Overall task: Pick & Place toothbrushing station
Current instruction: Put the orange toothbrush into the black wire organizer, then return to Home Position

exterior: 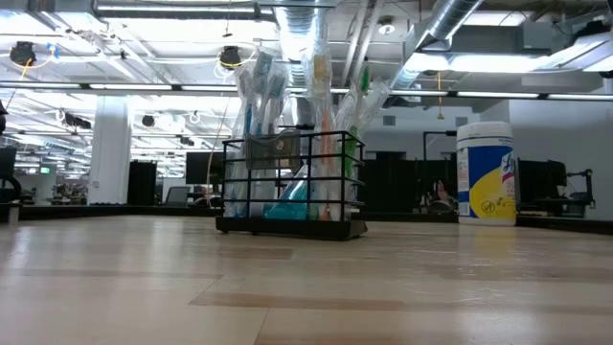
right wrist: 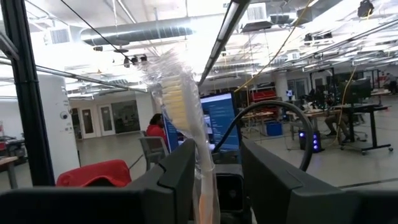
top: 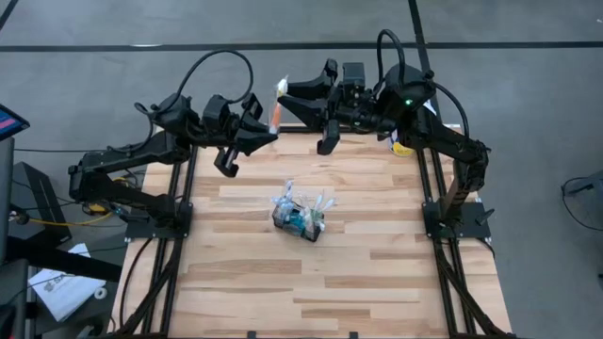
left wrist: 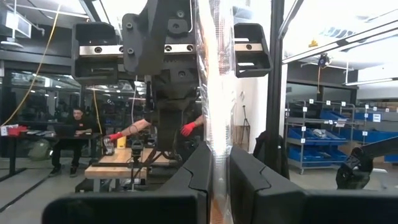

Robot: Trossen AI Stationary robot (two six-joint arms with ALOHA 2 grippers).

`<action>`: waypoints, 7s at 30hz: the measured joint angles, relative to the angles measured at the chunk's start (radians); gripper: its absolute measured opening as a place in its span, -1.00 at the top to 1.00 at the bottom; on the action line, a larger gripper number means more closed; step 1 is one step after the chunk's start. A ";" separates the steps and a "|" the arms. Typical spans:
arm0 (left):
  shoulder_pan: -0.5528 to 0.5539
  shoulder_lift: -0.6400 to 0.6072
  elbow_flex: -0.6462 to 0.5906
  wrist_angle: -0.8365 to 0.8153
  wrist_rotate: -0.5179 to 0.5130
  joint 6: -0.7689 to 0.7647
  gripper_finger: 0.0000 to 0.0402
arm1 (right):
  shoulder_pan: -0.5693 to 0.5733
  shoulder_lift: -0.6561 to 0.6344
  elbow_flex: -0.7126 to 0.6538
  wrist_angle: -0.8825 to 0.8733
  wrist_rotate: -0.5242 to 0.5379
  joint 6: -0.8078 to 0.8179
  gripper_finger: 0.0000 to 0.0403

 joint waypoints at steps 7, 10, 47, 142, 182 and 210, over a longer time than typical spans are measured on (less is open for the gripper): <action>0.000 0.000 0.000 0.001 0.009 -0.014 0.93 | 0.000 0.000 0.000 0.000 -0.033 0.008 0.51; 0.000 0.000 0.000 0.001 0.016 -0.017 0.93 | 0.000 0.000 0.000 0.000 -0.037 0.008 0.56; 0.212 -0.168 0.000 -0.133 0.102 0.066 0.50 | 0.055 -0.218 0.003 -0.441 0.177 -0.197 1.00; 0.230 -0.180 0.000 -0.392 0.104 0.208 0.50 | 0.430 -0.128 -1.216 0.021 1.063 0.718 1.00; 0.231 -0.194 -0.130 -0.360 0.104 0.241 0.50 | 0.413 -0.182 -1.209 0.267 0.998 0.392 -0.04; 0.169 -0.371 -0.129 -0.110 0.109 -0.354 0.50 | 0.796 -0.761 -1.068 0.278 1.075 -0.209 0.25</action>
